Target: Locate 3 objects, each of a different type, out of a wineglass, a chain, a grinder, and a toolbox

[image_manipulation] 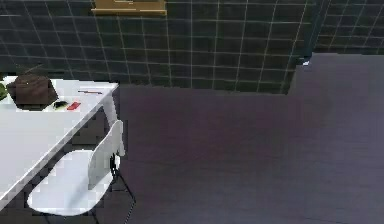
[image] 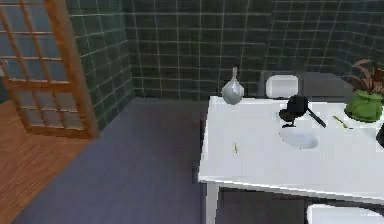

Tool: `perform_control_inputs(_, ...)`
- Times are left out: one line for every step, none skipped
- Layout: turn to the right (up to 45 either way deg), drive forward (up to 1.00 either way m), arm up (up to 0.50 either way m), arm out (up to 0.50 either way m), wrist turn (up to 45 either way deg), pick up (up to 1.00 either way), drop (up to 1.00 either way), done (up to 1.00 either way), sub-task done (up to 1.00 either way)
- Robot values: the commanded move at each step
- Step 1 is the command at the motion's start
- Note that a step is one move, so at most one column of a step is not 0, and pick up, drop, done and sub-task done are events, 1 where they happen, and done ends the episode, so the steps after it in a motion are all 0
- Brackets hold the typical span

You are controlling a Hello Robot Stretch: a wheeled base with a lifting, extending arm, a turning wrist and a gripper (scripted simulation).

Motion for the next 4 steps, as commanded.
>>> perform_control_inputs(-45.0,0.0,0.0,0.0,0.0,0.0,0.0,0.0,0.0)
perform_control_inputs(-3.0,0.0,0.0,0.0,0.0,0.0,0.0,0.0,0.0)
perform_control_inputs(0.0,1.0,0.0,0.0,0.0,0.0,0.0,0.0,0.0)
perform_control_inputs(-6.0,0.0,0.0,0.0,0.0,0.0,0.0,0.0,0.0)
